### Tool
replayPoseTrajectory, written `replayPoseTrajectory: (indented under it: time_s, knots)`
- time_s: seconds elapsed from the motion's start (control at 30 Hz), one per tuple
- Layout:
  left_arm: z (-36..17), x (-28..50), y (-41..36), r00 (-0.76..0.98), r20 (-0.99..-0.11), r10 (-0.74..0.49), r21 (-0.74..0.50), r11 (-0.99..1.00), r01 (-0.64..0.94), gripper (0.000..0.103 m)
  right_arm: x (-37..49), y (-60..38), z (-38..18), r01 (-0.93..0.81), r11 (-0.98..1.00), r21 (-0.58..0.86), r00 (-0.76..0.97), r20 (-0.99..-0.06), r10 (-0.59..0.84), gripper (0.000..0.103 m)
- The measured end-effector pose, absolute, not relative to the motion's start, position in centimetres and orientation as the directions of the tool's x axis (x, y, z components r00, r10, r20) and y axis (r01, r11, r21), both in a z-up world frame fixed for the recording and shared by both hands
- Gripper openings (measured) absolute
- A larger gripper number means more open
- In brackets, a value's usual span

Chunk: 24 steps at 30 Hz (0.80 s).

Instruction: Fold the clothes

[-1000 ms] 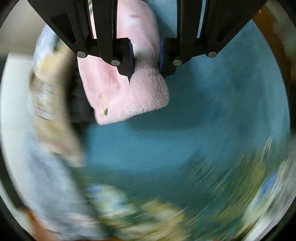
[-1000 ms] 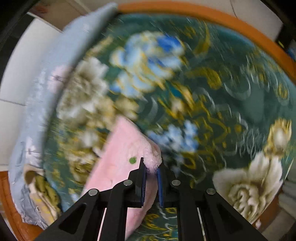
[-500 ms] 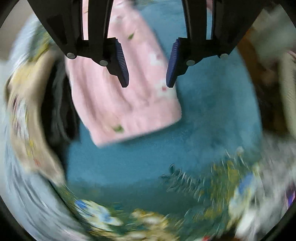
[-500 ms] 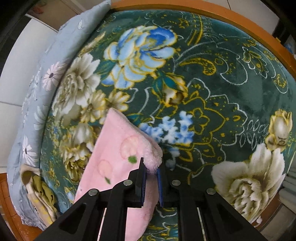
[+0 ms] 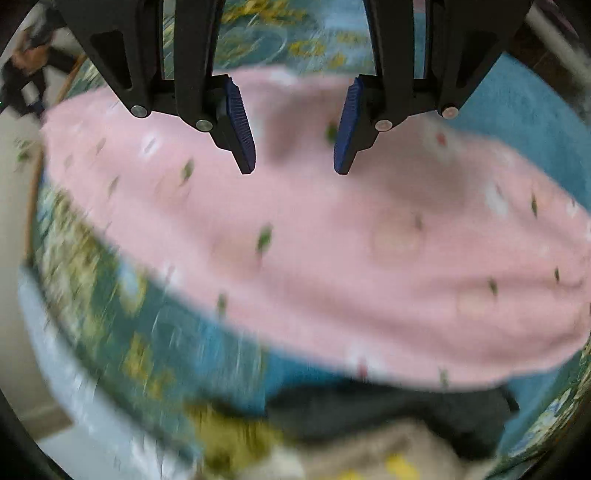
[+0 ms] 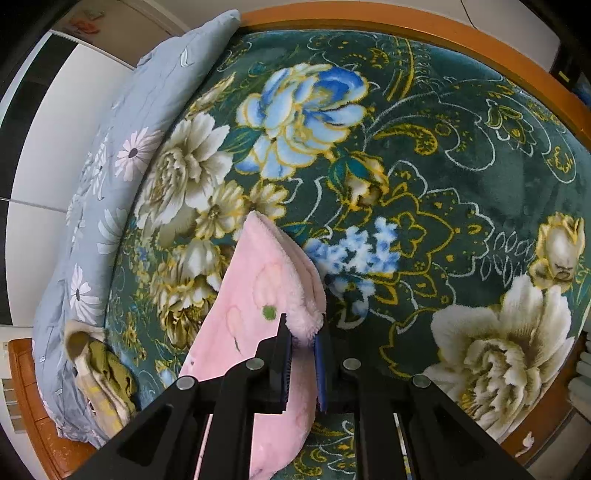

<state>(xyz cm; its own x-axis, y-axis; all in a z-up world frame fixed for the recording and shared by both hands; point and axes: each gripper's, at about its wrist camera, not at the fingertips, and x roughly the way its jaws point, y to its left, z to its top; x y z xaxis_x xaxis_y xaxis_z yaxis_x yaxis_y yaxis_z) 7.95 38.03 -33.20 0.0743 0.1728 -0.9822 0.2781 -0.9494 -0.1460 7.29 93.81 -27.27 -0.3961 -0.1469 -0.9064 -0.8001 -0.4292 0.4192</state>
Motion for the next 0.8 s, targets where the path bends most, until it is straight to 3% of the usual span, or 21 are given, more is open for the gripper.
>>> replayPoseTrajectory:
  time_s: [0.23, 0.4, 0.67, 0.8]
  knots:
    - [-37.6, 12.0, 36.0, 0.193, -0.96, 0.202, -0.101, -0.896, 0.432, 0.045, 7.4, 93.7, -27.1, -0.795, -0.438, 0.418, -0.385, -0.908, -0.168, 0.012]
    - [-34.0, 10.6, 35.8, 0.135, -0.954, 0.268, -0.182, -0.874, 0.451, 0.045, 5.4, 91.0, -23.3, -0.708, -0.535, 0.461, -0.447, -0.879, -0.166, 0.012]
    - [-27.1, 12.1, 31.8, -0.012, -0.956, 0.292, -0.25, -0.798, 0.549, 0.045, -0.2, 73.5, -13.7, -0.158, -0.842, 0.516, -0.548, -0.755, -0.359, 0.012]
    - [-24.7, 13.2, 29.1, -0.071, -0.957, 0.28, -0.263, -0.743, 0.615, 0.047, -0.8, 62.4, -15.7, 0.024, -0.816, 0.578, -0.437, -0.728, -0.528, 0.012]
